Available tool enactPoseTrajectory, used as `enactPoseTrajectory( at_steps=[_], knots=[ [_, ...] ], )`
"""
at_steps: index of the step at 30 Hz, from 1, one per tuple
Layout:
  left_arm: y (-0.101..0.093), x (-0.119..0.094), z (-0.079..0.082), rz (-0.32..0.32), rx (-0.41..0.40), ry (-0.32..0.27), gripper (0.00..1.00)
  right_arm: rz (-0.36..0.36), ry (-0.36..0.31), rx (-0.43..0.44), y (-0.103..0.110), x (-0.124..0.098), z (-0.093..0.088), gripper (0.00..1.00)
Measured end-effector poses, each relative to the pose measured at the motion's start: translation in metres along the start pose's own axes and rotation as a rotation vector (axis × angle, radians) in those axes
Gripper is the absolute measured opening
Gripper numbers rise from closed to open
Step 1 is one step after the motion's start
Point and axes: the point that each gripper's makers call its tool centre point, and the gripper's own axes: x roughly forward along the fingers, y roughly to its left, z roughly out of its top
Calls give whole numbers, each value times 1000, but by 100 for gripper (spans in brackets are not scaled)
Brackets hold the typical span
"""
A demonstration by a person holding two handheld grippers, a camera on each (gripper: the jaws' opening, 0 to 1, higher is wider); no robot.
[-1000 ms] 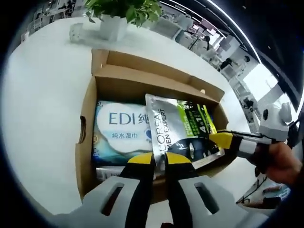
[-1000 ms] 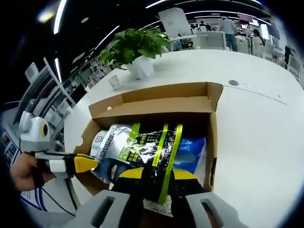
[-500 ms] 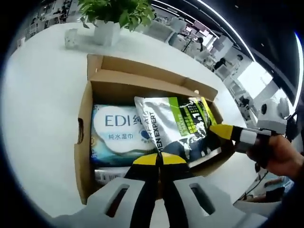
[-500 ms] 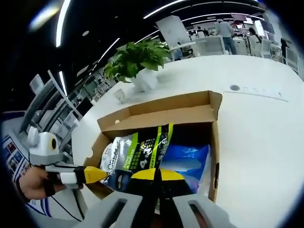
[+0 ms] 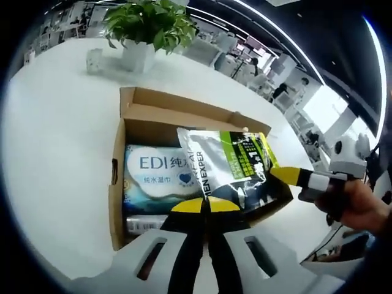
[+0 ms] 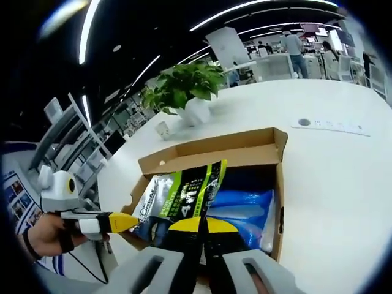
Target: Operate the shoe box by opening the lid, removing the specified soft item, and placing it in the target area until the item is outside and the box remains undamaged.
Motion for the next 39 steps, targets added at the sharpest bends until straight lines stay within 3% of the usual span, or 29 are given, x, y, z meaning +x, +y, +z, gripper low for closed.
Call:
enactPoseTrajectory(
  at_steps=[10,25,39],
  knots=[
    [-18,-6,11,-31,45,-23,0,-16,-35,17,-3,-20,-1,0],
    [-58,-3,5,-103,115,-10,0,-68,-85,58,-25,-57,-6,0],
    [-102,10,-7,-174,189,23,0,-129,-127,119,-60,-95,-20,0]
  ],
)
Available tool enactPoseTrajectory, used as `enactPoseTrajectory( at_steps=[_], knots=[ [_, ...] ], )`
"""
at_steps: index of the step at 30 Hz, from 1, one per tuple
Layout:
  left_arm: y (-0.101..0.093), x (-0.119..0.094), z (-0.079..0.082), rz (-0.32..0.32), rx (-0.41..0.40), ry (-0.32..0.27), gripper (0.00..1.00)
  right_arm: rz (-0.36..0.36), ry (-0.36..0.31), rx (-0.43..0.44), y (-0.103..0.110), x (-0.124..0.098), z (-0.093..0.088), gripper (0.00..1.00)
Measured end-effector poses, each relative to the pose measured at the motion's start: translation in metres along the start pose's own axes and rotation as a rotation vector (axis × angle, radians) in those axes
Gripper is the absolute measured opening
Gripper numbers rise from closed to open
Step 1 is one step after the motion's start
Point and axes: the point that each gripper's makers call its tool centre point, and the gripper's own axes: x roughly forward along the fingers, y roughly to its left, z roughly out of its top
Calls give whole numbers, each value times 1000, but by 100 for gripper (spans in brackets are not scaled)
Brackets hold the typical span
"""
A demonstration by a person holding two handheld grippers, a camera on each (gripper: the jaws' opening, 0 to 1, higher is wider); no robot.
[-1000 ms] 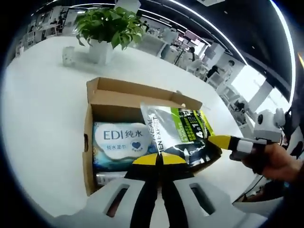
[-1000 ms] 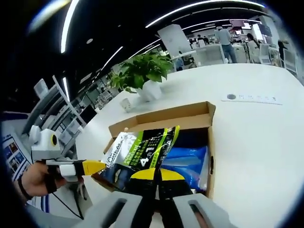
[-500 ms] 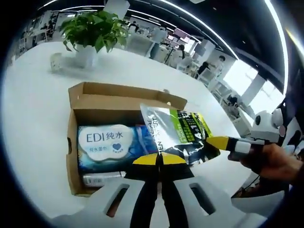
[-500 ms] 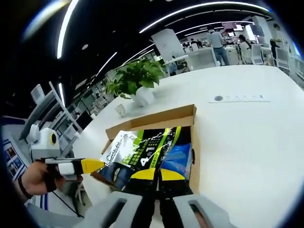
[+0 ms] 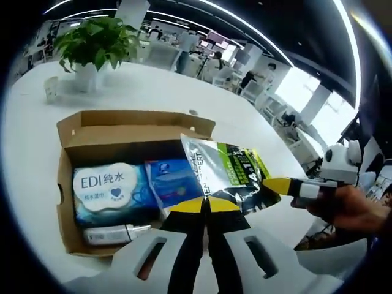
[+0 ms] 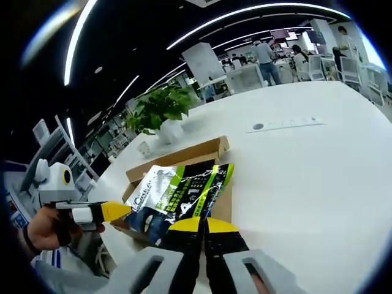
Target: Operate the shoe box by opening the lid, removing the specified soft item, and placing it in the target area until the item is outside and the box remains undamaged.
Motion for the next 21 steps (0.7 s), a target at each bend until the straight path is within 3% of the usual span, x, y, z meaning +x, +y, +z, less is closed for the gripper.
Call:
enactPoseTrajectory(
  at_steps=[21],
  knots=[
    [-80,48,2,-101,156,61,0,-94,-41,50,-72,-46,10,0]
  ],
)
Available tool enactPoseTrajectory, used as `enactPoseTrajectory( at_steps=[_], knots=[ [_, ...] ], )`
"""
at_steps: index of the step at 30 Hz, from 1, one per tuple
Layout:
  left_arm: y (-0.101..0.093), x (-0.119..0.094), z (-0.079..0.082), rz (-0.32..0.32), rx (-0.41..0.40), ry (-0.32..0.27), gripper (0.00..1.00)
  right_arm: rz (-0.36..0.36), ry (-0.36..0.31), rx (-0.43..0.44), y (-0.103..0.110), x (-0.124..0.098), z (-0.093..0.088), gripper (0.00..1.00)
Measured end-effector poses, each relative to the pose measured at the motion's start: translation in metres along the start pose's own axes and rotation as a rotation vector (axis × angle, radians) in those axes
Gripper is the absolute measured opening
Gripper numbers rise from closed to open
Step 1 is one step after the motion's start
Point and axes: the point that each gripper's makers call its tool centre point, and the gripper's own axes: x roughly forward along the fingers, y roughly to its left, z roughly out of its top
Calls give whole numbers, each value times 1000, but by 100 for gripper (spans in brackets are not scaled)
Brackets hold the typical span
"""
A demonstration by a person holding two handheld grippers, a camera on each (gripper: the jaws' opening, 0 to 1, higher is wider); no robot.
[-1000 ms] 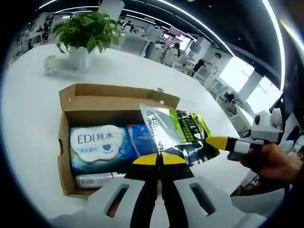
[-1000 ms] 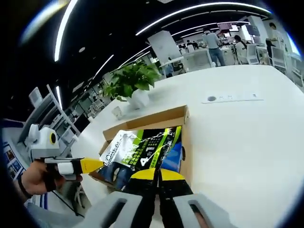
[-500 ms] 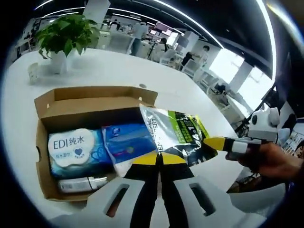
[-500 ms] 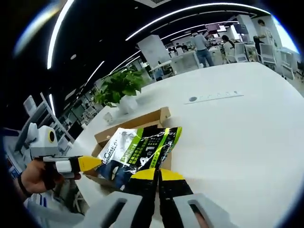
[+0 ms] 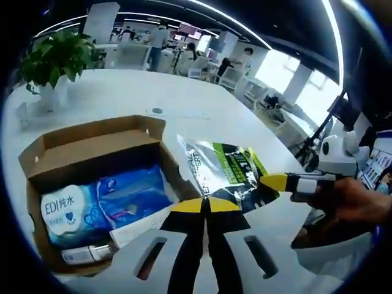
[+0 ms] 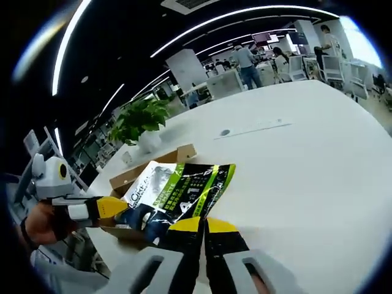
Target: Operate the shoe box by opening the lid, removing the specified soft item, and placing it in the target area until the item is outside and the box remains undamaged.
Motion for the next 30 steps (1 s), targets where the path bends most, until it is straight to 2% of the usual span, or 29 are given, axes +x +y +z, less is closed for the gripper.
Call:
enactPoseTrajectory(
  at_steps=[12,20,30],
  knots=[
    [-24,32,10,-23,100,44,0,-23,12,2,-37,-1,9,0],
    [-25,55,12,-16,129,83,0,-24,38,-7,-58,10,12,0],
    [-23,86,15,-10,202,140,0,-32,68,-4,-82,30,16,0]
  ],
)
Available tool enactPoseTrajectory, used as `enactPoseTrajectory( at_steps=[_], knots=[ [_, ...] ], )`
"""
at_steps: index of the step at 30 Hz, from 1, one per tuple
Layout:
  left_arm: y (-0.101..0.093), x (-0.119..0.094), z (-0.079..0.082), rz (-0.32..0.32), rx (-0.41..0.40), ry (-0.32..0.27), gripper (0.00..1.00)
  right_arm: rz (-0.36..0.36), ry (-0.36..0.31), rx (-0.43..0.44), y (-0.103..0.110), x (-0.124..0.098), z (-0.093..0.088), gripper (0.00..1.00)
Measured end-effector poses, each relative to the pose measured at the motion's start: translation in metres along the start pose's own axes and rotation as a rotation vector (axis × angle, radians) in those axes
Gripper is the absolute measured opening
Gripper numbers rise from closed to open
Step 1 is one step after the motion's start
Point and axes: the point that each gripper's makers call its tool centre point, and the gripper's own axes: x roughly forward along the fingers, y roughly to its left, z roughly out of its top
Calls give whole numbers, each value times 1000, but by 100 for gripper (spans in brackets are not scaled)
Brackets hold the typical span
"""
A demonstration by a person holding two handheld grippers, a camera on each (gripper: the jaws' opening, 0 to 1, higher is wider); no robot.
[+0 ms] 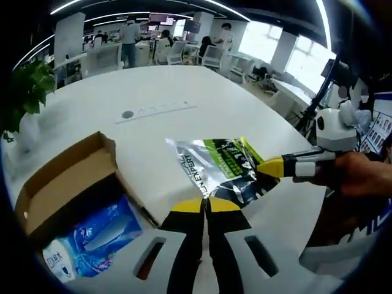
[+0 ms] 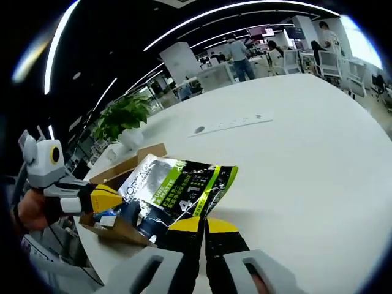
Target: Operate the shoe box by opening the lid, removing the specified soft item, and placing it in the target area until the item is outside and the box remains undamaged.
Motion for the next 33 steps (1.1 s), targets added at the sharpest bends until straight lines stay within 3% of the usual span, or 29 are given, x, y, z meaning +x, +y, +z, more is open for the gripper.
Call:
enactPoseTrajectory(
  at_steps=[16,33],
  knots=[
    [10,39,-10,-4,106,102,1,1,34,-7,-23,29,2,0],
    [8,67,-14,-20,160,154,1,-8,75,12,-49,45,-9,0]
  ],
)
